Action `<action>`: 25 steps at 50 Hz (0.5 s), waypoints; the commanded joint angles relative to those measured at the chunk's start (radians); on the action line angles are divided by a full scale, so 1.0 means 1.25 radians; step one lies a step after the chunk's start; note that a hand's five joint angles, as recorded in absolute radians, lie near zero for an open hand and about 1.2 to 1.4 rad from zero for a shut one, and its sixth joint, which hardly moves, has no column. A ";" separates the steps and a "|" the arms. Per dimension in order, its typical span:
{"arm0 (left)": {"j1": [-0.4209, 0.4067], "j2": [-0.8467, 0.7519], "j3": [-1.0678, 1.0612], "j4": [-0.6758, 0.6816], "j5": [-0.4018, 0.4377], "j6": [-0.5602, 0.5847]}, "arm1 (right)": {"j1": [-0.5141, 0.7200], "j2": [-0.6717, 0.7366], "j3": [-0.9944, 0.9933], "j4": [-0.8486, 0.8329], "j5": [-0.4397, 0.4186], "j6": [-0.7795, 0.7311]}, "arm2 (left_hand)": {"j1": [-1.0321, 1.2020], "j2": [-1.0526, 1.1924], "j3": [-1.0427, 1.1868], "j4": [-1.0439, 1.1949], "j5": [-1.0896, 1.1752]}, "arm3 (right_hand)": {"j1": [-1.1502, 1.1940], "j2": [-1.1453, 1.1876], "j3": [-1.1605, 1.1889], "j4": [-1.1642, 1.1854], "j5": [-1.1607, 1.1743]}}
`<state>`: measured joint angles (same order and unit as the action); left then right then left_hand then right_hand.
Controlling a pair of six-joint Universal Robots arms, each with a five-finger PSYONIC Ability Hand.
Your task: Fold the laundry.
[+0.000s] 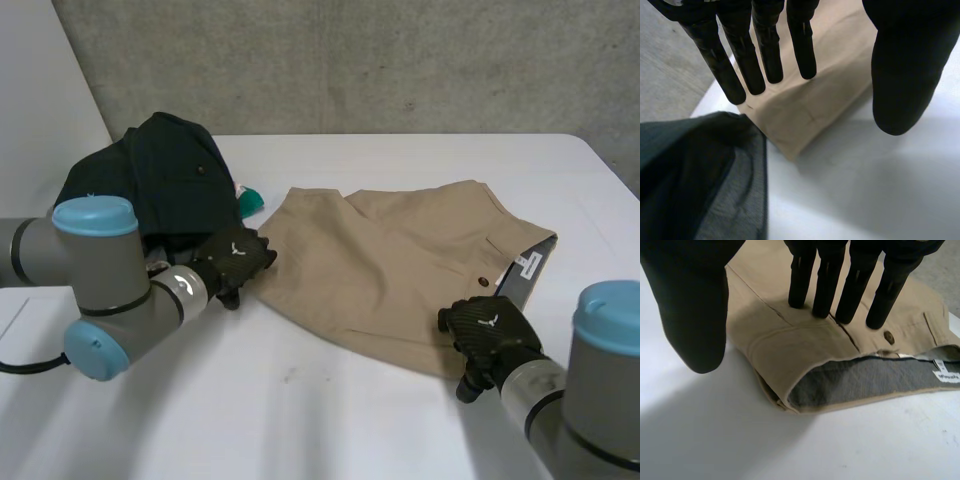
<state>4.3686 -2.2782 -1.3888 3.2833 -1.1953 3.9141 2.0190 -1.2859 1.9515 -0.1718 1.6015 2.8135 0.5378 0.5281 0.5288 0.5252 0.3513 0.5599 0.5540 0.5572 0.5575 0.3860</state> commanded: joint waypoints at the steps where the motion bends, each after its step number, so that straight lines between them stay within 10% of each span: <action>1: -0.007 -0.016 0.000 0.061 -0.002 0.002 | 0.005 0.054 0.003 -0.077 0.029 -0.033 | 0.315 0.323 0.322 0.325 0.325 | 0.362 0.366 0.364 0.363 0.361; 4: -0.010 -0.026 0.003 0.062 -0.003 0.005 | -0.003 0.058 0.001 -0.086 0.043 -0.064 | 0.501 0.509 0.508 0.511 0.510 | 0.668 0.673 0.670 0.670 0.667; 13: -0.053 0.000 0.003 0.056 -0.052 -0.003 | -0.008 -0.040 -0.048 -0.079 0.064 -0.120 | 0.687 0.695 0.694 0.697 0.696 | 0.669 0.674 0.671 0.671 0.669; 25: -0.087 0.442 0.016 0.046 -0.143 -0.210 | -0.008 -0.217 -0.423 0.276 0.063 -0.225 | 0.687 0.695 0.694 0.697 0.696 | 0.669 0.674 0.671 0.671 0.669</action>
<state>4.2702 -1.9893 -1.3938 3.3497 -1.3287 3.8100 2.0099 -1.4896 1.6937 -0.0843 1.6837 2.5683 1.1326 1.1930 1.1875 1.1968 0.9882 1.1000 1.1608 1.1772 1.1949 1.0061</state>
